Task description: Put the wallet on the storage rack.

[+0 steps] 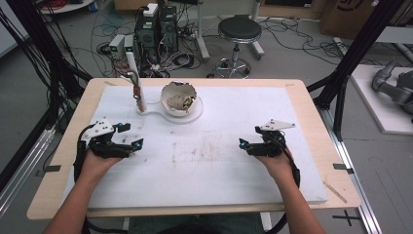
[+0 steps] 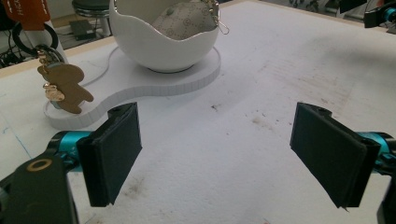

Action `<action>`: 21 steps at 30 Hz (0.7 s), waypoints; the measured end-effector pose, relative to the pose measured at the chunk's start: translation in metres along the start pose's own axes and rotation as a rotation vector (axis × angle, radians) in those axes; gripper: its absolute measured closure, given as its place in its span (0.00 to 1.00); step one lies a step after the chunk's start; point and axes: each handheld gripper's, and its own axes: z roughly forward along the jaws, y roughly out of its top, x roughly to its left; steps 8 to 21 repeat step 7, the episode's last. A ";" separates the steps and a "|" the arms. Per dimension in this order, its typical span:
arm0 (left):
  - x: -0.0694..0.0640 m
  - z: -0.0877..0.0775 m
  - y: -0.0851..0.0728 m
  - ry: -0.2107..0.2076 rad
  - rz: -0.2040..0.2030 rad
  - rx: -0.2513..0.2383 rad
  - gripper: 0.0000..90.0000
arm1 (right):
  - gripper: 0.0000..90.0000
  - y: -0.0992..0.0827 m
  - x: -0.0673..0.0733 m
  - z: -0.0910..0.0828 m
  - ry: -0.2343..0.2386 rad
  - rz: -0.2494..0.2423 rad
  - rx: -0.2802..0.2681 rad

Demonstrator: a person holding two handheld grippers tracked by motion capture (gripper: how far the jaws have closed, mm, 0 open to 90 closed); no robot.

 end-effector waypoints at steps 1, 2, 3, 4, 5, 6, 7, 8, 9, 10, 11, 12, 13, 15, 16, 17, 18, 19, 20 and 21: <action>0.000 0.000 0.000 -0.001 0.004 0.001 0.18 | 0.19 0.000 0.000 0.001 -0.002 -0.003 -0.001; 0.000 0.000 0.000 -0.003 0.003 0.000 0.18 | 0.19 -0.001 -0.001 0.001 -0.001 0.001 0.007; 0.000 0.000 0.000 -0.002 0.001 0.001 0.18 | 0.19 -0.002 -0.001 0.002 0.000 0.007 0.012; -0.001 0.001 0.000 0.000 0.001 0.002 0.18 | 0.19 -0.002 -0.002 0.003 -0.003 0.002 0.013; -0.001 0.001 0.000 0.000 0.004 0.005 0.18 | 0.19 -0.003 -0.003 0.003 -0.003 0.007 0.016; -0.001 0.001 0.000 0.001 0.003 0.004 0.18 | 0.19 -0.003 -0.003 0.003 -0.002 0.007 0.018; -0.001 0.001 0.000 0.001 0.000 0.003 0.18 | 0.19 -0.003 -0.003 0.003 -0.002 0.006 0.019; -0.001 0.001 0.000 0.001 0.000 0.003 0.18 | 0.19 -0.003 -0.003 0.003 -0.002 0.006 0.019; -0.001 0.001 0.000 0.001 0.000 0.003 0.18 | 0.19 -0.003 -0.003 0.003 -0.002 0.006 0.019; -0.001 0.001 0.000 0.001 0.000 0.003 0.18 | 0.19 -0.003 -0.003 0.003 -0.002 0.006 0.019; -0.001 0.001 0.000 0.001 0.000 0.003 0.18 | 0.19 -0.003 -0.003 0.003 -0.002 0.006 0.019; -0.001 0.001 0.000 0.001 0.000 0.003 0.18 | 0.19 -0.003 -0.003 0.003 -0.002 0.006 0.019; -0.001 0.001 0.000 0.001 0.000 0.003 0.18 | 0.19 -0.003 -0.003 0.003 -0.002 0.006 0.019; -0.001 0.001 0.000 0.001 0.000 0.003 0.18 | 0.19 -0.003 -0.003 0.003 -0.002 0.006 0.019; -0.001 0.001 0.000 0.001 0.000 0.003 0.18 | 0.19 -0.003 -0.003 0.003 -0.002 0.006 0.019; -0.001 0.001 0.000 0.001 0.000 0.003 0.18 | 0.19 -0.003 -0.003 0.003 -0.002 0.006 0.019; -0.001 0.001 0.000 0.001 0.000 0.003 0.18 | 0.19 -0.003 -0.003 0.003 -0.002 0.006 0.019; -0.001 0.001 0.000 0.001 0.000 0.003 0.18 | 0.19 -0.003 -0.003 0.003 -0.002 0.006 0.019; -0.001 0.001 0.000 0.001 0.000 0.003 0.18 | 0.19 -0.003 -0.003 0.003 -0.002 0.006 0.019; -0.001 0.001 0.000 0.001 0.000 0.003 0.18 | 0.19 -0.003 -0.003 0.003 -0.002 0.006 0.019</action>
